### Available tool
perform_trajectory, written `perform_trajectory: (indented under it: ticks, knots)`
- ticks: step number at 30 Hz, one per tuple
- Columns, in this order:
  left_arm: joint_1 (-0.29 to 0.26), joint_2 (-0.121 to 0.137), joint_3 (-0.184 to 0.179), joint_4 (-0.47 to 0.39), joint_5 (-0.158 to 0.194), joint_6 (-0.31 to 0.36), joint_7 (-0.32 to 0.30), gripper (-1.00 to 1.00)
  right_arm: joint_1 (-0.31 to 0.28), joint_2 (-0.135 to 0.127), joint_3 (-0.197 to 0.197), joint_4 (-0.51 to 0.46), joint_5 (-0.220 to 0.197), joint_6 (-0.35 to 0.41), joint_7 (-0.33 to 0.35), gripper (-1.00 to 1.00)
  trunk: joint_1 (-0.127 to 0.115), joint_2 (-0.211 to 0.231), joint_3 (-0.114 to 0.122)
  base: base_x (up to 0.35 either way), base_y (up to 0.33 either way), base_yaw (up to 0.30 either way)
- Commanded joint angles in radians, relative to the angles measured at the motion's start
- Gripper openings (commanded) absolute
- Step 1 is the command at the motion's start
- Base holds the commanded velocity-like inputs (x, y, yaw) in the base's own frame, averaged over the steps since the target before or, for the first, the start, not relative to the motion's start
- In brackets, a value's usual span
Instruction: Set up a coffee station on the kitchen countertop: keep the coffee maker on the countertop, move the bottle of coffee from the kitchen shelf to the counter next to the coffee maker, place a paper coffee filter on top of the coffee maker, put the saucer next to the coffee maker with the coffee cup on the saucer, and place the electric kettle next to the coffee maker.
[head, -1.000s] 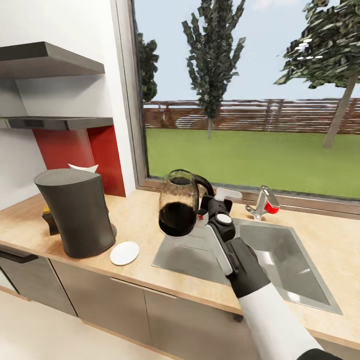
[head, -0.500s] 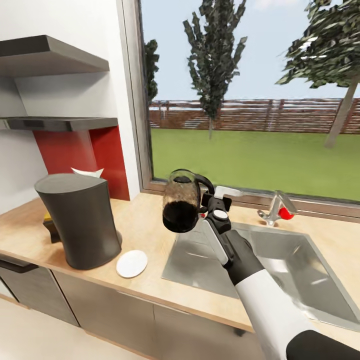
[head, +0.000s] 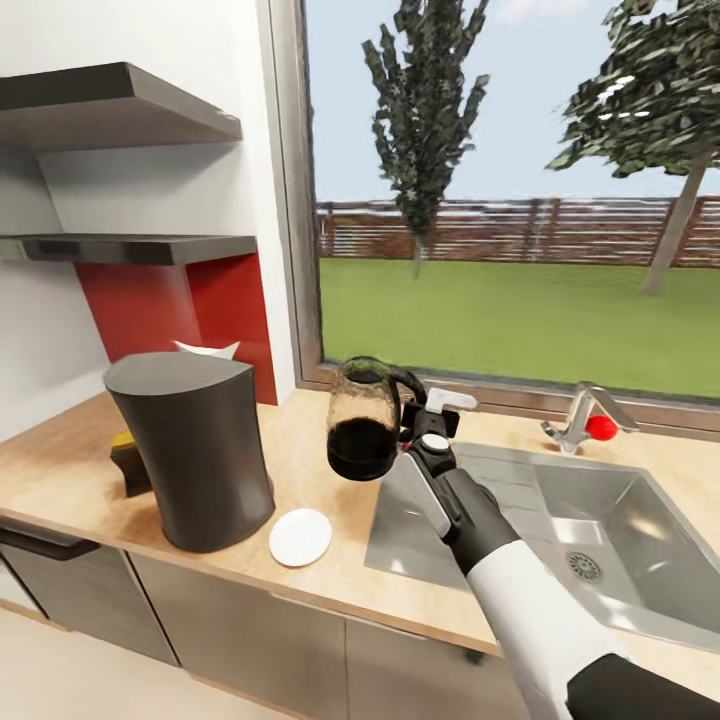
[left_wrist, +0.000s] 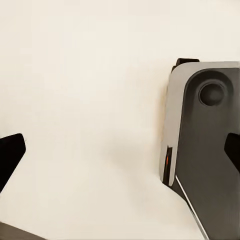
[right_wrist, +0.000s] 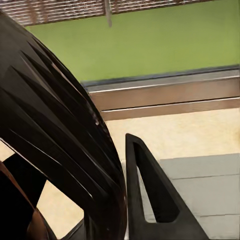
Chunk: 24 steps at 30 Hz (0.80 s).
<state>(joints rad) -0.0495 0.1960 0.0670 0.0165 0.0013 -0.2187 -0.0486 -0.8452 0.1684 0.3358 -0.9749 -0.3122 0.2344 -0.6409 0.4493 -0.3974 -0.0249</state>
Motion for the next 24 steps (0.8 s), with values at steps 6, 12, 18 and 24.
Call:
perform_trajectory:
  ticks: [6,12,18,24]
  knots:
    - [-0.001,0.003,0.007,0.002,0.0,0.002,-0.005,1.0,-0.002,0.0,0.002,0.081,0.002,-0.079,0.079,-1.0,0.001,-0.003,-0.002,0.0,0.023,-0.002]
    - [0.004,-0.002,0.005,0.002,0.0,0.007,-0.004,1.0,-0.002,0.0,0.003,0.13,0.002,-0.134,0.107,-1.0,0.001,-0.003,-0.002,0.017,0.025,0.0]
    - [0.01,-0.002,0.005,0.002,0.0,0.007,-0.004,1.0,-0.002,0.002,0.002,0.179,0.001,-0.138,0.216,-1.0,0.001,-0.003,-0.002,0.133,0.204,0.0]
    - [0.011,-0.003,0.005,0.002,0.0,0.007,-0.004,1.0,-0.002,0.002,0.003,0.214,0.0,-0.141,0.22,-1.0,0.001,-0.003,-0.002,0.145,0.121,0.0]
